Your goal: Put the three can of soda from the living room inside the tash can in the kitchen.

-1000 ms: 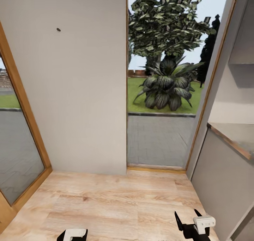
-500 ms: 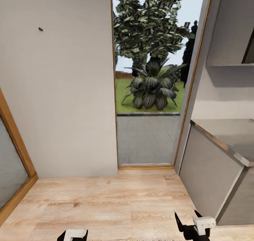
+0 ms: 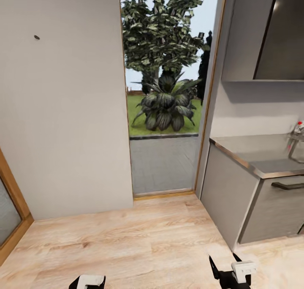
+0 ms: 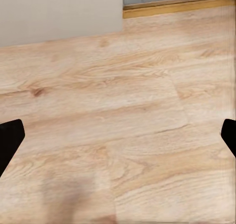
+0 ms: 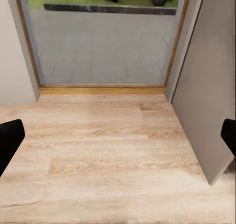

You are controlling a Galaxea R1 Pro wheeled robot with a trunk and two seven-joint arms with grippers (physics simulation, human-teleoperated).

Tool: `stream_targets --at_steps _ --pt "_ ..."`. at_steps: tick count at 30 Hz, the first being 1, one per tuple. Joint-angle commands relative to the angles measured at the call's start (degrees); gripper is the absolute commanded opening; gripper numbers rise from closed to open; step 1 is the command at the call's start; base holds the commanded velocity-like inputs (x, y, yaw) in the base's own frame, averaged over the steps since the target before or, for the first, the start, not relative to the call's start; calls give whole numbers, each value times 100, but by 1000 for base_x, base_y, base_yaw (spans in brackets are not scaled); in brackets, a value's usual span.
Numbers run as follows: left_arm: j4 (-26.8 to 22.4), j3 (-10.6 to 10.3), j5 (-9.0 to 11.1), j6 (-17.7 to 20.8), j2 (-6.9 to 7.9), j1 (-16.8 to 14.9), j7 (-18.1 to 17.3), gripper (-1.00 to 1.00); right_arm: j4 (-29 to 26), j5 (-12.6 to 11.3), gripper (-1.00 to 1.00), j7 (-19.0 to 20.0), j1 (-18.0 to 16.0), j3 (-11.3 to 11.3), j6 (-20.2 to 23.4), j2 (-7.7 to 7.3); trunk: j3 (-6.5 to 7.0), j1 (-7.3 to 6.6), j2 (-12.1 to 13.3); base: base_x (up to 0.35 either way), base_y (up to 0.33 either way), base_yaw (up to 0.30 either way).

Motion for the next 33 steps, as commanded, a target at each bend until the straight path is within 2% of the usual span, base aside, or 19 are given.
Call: stream_targets --at_steps 1,8,24,33 --pt "0 0 0 0 0 0 -1 100 1 0 100 0 0 0 -1 1 1 0 0 -187 75 -239" --pt "0 -2 -1 -1 0 0 1 100 6 0 100 0 0 8 -1 1 5 0 0 -128 26 -239" --pt "0 -6 0 -9 0 0 -3 100 15 0 100 0 0 18 1 -4 5 0 0 -9 1 -243" --pt "1 -6 -1 -9 0 0 -3 100 15 11 100 0 0 37 0 5 5 0 0 0 0 -27"
